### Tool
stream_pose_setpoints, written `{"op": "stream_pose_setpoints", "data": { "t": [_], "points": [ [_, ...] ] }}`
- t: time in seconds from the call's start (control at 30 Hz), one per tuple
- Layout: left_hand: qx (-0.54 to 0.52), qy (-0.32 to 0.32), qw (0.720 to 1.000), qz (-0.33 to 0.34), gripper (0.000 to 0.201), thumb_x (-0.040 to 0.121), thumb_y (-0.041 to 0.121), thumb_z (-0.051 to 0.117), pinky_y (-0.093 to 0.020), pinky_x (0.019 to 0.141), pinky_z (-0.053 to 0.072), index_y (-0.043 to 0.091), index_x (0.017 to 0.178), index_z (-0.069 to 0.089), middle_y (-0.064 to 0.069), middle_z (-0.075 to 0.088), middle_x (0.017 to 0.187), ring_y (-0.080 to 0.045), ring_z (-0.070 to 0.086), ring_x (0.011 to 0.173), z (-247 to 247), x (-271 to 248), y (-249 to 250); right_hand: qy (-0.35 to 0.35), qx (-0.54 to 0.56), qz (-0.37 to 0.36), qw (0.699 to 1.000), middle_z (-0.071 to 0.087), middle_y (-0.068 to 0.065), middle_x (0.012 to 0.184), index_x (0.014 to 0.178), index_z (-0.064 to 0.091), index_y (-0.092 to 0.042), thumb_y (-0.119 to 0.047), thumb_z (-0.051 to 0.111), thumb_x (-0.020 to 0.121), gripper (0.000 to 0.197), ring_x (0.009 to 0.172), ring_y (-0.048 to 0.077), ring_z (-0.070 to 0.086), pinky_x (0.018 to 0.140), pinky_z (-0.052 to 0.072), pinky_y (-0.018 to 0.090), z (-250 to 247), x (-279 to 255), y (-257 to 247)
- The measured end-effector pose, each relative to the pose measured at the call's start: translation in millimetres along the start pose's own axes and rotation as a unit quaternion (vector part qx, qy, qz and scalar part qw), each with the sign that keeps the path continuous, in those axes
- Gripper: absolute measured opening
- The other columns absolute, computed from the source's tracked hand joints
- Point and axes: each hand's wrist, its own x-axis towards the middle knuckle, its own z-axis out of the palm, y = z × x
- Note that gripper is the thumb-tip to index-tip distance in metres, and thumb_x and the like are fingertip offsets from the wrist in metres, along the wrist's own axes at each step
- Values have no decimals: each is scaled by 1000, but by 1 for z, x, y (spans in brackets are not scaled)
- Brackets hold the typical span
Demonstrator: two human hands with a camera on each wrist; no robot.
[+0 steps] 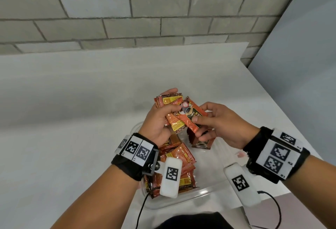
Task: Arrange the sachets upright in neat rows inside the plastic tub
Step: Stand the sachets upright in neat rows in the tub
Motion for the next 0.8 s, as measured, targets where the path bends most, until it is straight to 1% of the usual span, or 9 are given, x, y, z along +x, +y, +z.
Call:
{"op": "stream_pose_setpoints", "data": {
  "t": [0.07,0.17,0.27,0.33,0.4,0.47,0.6,0.7,0.8],
  "points": [
    [-21,-11,1000,-7,38,77,5,62,-40,80,52,20,112,63,-13,66,99,-27,66,88,2,0,-1,-3,14,-6,1000,67,12,74,104,53,-5,-10,64,87,21,58,19,64,50,56,27,2,1,0],
    [-18,-21,999,-27,42,78,11,65,-38,75,54,18,118,59,-11,65,95,-26,66,85,4,-1,-2,-8,2,-9,1000,66,13,88,111,49,-11,-11,57,93,20,67,20,67,52,57,31,8,2,0],
    [7,-39,999,-29,50,75,5,63,-38,72,53,16,123,55,-9,65,92,-26,66,84,3,-1,0,-12,-28,-17,999,59,14,102,124,44,-18,-9,53,95,32,70,22,67,58,59,34,13,2,2],
    [16,-45,998,-34,54,73,2,63,-39,72,54,16,124,55,-10,65,93,-28,67,85,2,0,3,8,-33,-26,999,54,13,102,130,41,-21,-7,58,92,44,66,22,66,56,58,32,12,3,1],
    [24,-47,998,-40,56,70,-1,61,-39,68,55,16,123,55,-13,65,100,-29,67,87,0,1,4,44,-13,-36,998,54,12,95,125,44,-14,-4,62,88,43,61,20,64,51,55,26,9,5,1],
    [44,-45,997,-51,57,67,-3,59,-36,61,56,19,120,58,-14,66,107,-28,67,86,-3,1,4,72,3,-48,996,57,11,90,113,52,-8,-3,62,88,28,59,17,63,51,55,24,4,7,0],
    [68,-38,994,-77,55,66,-1,58,-34,58,53,19,117,58,-13,68,107,-28,66,83,-5,2,2,59,-8,-63,996,63,11,89,98,61,-7,-6,57,91,8,64,14,64,57,57,27,-6,5,-4],
    [52,-34,993,-96,47,71,12,64,-34,59,53,17,117,57,-12,65,91,-24,62,68,-7,1,3,71,-105,-78,989,69,8,91,95,66,-11,-10,60,91,7,73,12,64,63,54,31,-19,2,-6],
    [42,-10,995,-85,43,73,21,70,-38,64,53,19,114,59,-8,60,80,-21,61,62,-13,4,6,93,-236,-76,964,72,-2,83,90,72,-18,-15,63,90,9,70,2,58,58,44,15,-32,-1,-1]
  ]
}}
